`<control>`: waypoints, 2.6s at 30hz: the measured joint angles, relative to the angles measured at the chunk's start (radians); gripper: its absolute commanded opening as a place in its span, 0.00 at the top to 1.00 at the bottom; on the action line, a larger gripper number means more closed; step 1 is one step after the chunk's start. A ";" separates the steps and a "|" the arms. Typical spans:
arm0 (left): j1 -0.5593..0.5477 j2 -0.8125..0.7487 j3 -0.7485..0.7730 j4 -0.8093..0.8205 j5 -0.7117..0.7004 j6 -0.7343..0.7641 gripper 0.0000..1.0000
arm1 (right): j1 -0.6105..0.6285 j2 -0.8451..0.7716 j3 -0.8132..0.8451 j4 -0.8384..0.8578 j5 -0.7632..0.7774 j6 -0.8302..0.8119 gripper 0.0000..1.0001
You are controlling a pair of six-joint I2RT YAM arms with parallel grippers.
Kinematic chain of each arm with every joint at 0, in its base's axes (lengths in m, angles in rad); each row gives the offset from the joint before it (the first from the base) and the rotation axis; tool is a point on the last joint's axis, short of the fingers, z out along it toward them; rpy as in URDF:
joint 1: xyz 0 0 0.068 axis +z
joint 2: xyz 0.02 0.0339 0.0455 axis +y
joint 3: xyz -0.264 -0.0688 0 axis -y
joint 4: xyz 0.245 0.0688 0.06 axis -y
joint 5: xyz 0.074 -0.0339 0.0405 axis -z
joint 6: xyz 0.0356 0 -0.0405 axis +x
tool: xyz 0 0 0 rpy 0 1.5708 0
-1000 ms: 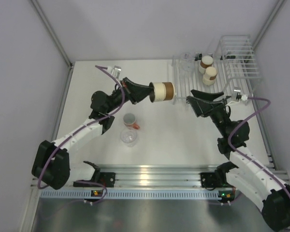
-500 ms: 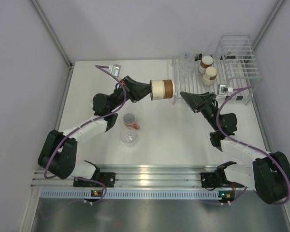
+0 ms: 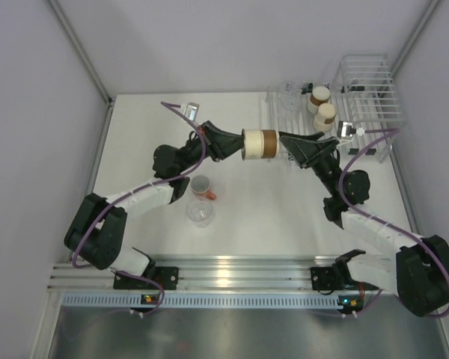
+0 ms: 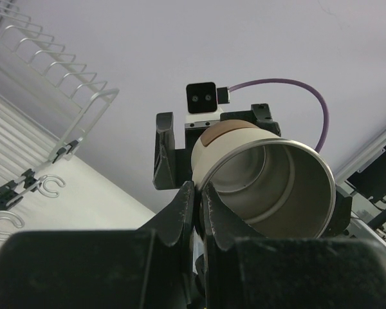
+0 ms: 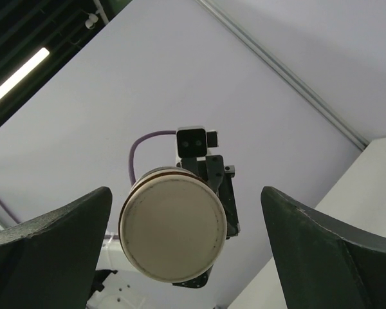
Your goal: Load the cups into the dish rack
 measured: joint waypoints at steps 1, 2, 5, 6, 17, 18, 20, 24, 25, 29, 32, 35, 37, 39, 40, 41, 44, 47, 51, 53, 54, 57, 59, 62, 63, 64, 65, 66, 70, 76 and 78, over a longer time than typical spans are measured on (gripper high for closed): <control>-0.005 0.003 0.003 0.000 0.000 0.000 1.00 | 0.006 0.006 0.006 0.002 -0.001 0.000 0.01; -0.008 0.005 0.005 0.000 0.000 0.000 1.00 | 0.011 0.011 0.010 0.003 -0.002 0.000 0.01; -0.016 0.006 0.015 0.001 -0.001 0.002 1.00 | 0.019 0.030 0.020 0.008 0.000 0.002 0.01; -0.016 0.007 0.019 0.001 -0.002 0.003 1.00 | 0.021 0.035 0.025 0.011 0.001 0.002 0.00; -0.028 0.034 0.047 0.002 -0.022 0.008 1.00 | 0.101 0.073 0.083 0.020 0.018 -0.005 0.01; -0.032 0.037 0.047 0.002 -0.022 0.009 1.00 | 0.111 0.075 0.084 0.019 0.016 -0.008 0.01; -0.037 0.037 0.048 0.002 -0.023 0.013 1.00 | 0.128 0.081 0.084 0.018 0.014 -0.012 0.00; -0.040 0.037 0.048 0.002 -0.023 0.016 1.00 | 0.143 0.093 0.084 0.014 0.015 -0.021 0.01; -0.040 0.037 0.048 0.002 -0.023 0.018 1.00 | 0.145 0.095 0.084 0.014 0.015 -0.024 0.02; -0.039 0.037 0.048 0.001 -0.024 0.029 1.00 | 0.154 0.103 0.084 0.015 0.015 -0.038 0.33; -0.037 0.039 0.048 0.002 -0.026 0.030 1.00 | 0.158 0.106 0.087 0.018 0.019 -0.040 0.40; -0.037 0.039 0.048 0.002 -0.027 0.034 1.00 | 0.158 0.106 0.088 0.018 0.019 -0.046 0.50; -0.037 0.039 0.047 0.003 -0.027 0.037 1.00 | 0.158 0.106 0.088 0.017 0.019 -0.048 0.65; -0.037 0.039 0.045 0.003 -0.030 0.040 1.00 | 0.158 0.106 0.088 0.015 0.019 -0.053 0.89; -0.037 0.039 0.042 0.003 -0.031 0.042 1.00 | 0.158 0.106 0.088 0.014 0.019 -0.055 0.93; -0.037 0.039 0.040 0.005 -0.032 0.044 1.00 | 0.159 0.106 0.088 0.013 0.019 -0.056 0.97; -0.038 0.039 0.029 0.013 -0.038 0.050 1.00 | 0.159 0.106 0.088 0.007 0.018 -0.065 1.00; -0.038 0.036 0.016 0.016 -0.047 0.064 0.88 | 0.161 0.105 0.088 -0.006 0.013 -0.084 1.00; -0.038 -0.008 0.004 -0.074 -0.048 0.130 0.51 | 0.164 0.070 0.088 -0.033 0.022 -0.150 1.00; -0.039 -0.056 0.002 -0.151 -0.051 0.185 0.21 | 0.163 0.023 0.088 -0.043 0.030 -0.201 1.00; -0.039 -0.081 0.002 -0.188 -0.053 0.212 0.05 | 0.163 -0.001 0.088 -0.051 0.035 -0.220 1.00; -0.035 -0.160 0.002 -0.315 -0.058 0.286 0.02 | 0.158 -0.090 0.109 -0.106 0.048 -0.293 1.00; -0.030 -0.212 0.004 -0.413 -0.060 0.348 0.01 | 0.154 -0.133 0.143 -0.163 0.055 -0.346 1.00; -0.021 -0.266 0.027 -0.580 -0.072 0.444 0.01 | 0.150 -0.175 0.206 -0.282 0.070 -0.426 1.00; -0.017 -0.283 0.047 -0.655 -0.083 0.489 0.01 | 0.148 -0.187 0.236 -0.342 0.081 -0.464 1.00; -0.015 -0.296 0.072 -0.723 -0.095 0.534 0.01 | 0.147 -0.196 0.268 -0.409 0.097 -0.506 1.00; -0.013 -0.310 0.106 -0.817 -0.121 0.584 0.01 | 0.147 -0.203 0.301 -0.478 0.114 -0.547 1.00; -0.011 -0.325 0.142 -0.906 -0.154 0.640 0.01 | 0.146 -0.204 0.338 -0.552 0.137 -0.593 1.00; -0.008 -0.369 0.254 -1.165 -0.315 0.837 0.01 | 0.138 -0.182 0.500 -0.827 0.260 -0.757 1.00; -0.002 -0.417 0.266 -1.348 -0.508 1.003 0.01 | 0.056 -0.060 0.659 -1.124 0.405 -0.884 1.00; -0.001 -0.425 0.251 -1.383 -0.533 1.029 0.01 | -0.011 0.002 0.664 -1.194 0.407 -0.887 1.00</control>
